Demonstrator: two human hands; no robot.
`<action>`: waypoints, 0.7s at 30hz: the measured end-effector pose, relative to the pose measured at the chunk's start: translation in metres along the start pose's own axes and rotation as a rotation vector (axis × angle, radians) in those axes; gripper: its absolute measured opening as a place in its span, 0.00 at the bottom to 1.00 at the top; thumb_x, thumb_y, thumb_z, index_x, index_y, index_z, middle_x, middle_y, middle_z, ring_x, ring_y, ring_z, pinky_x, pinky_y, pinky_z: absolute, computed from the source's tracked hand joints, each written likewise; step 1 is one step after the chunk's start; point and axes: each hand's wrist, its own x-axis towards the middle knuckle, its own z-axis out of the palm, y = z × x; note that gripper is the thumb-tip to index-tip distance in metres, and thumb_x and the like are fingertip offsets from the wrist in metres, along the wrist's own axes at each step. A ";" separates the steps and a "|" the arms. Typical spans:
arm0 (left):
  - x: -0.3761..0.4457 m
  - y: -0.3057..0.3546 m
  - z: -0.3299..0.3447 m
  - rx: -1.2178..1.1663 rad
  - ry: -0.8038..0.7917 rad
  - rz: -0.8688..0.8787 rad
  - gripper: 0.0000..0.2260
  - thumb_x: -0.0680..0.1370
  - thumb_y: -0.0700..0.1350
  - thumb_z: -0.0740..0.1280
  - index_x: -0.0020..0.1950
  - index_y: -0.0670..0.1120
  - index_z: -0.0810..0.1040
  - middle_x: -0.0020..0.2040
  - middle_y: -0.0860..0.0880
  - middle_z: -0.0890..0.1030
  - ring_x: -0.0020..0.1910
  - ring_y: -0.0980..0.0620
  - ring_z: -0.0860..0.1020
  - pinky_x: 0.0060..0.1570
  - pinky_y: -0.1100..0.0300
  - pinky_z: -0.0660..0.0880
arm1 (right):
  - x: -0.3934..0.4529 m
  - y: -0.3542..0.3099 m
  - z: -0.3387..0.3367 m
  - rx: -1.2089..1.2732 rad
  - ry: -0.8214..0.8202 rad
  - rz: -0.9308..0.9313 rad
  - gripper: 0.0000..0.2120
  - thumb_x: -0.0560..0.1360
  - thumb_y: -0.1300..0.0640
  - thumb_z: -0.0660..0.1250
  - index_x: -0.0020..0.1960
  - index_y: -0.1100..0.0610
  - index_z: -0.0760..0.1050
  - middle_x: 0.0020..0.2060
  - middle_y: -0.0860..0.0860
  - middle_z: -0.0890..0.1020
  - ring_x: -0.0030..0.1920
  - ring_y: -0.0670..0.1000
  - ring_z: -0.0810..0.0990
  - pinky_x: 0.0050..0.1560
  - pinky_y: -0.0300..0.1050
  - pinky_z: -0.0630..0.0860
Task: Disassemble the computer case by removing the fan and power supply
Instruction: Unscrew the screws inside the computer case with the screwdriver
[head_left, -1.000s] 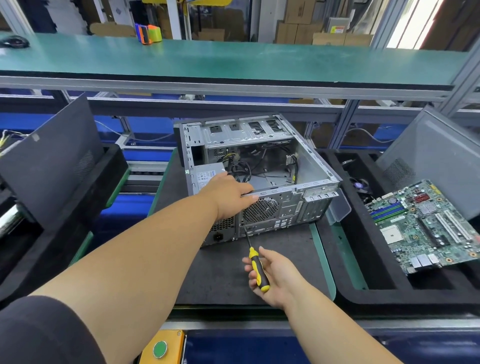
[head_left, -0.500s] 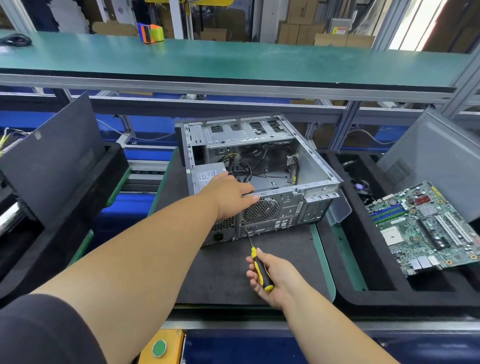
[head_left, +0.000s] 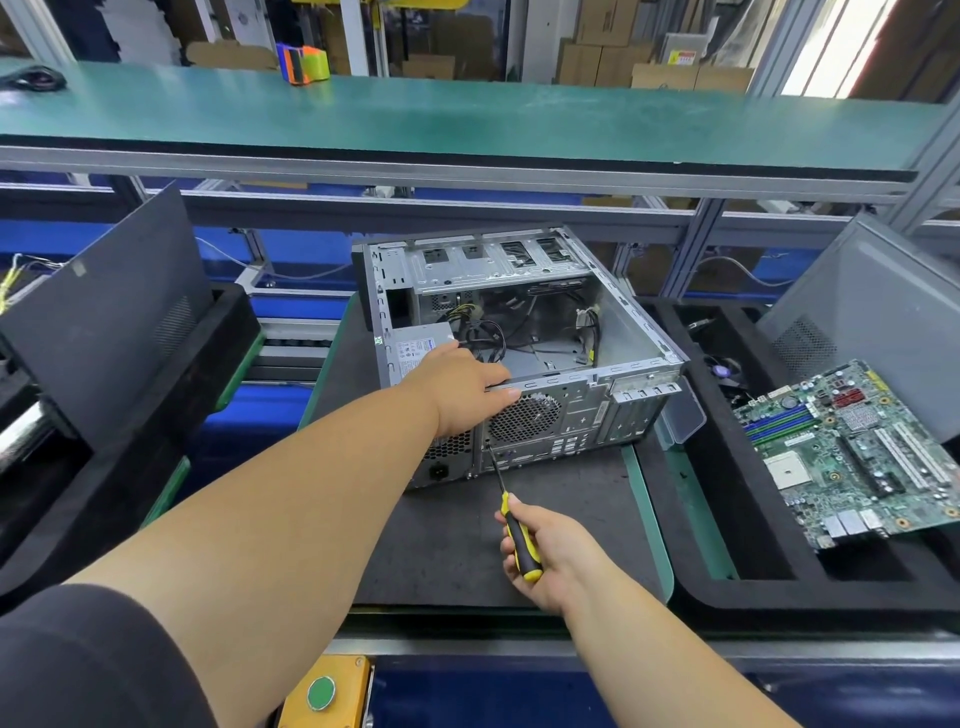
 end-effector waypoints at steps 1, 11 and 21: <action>0.000 0.000 0.000 0.000 -0.001 -0.001 0.20 0.83 0.60 0.51 0.65 0.52 0.75 0.35 0.56 0.65 0.48 0.50 0.64 0.53 0.58 0.55 | 0.001 0.000 0.000 -0.003 0.008 -0.001 0.13 0.76 0.52 0.71 0.52 0.63 0.82 0.31 0.54 0.81 0.28 0.48 0.79 0.28 0.41 0.76; 0.002 -0.001 0.000 0.022 -0.024 -0.006 0.19 0.83 0.60 0.50 0.61 0.52 0.75 0.35 0.56 0.66 0.48 0.50 0.67 0.72 0.49 0.56 | 0.002 -0.001 0.003 0.013 0.077 0.024 0.14 0.70 0.54 0.78 0.51 0.60 0.81 0.35 0.56 0.83 0.29 0.50 0.81 0.29 0.41 0.78; 0.001 -0.001 0.001 0.018 -0.021 -0.011 0.21 0.82 0.61 0.50 0.64 0.52 0.74 0.35 0.55 0.66 0.49 0.49 0.66 0.67 0.52 0.61 | 0.005 -0.004 0.006 -0.105 0.080 -0.055 0.11 0.73 0.55 0.75 0.50 0.58 0.77 0.30 0.54 0.80 0.27 0.48 0.77 0.25 0.38 0.73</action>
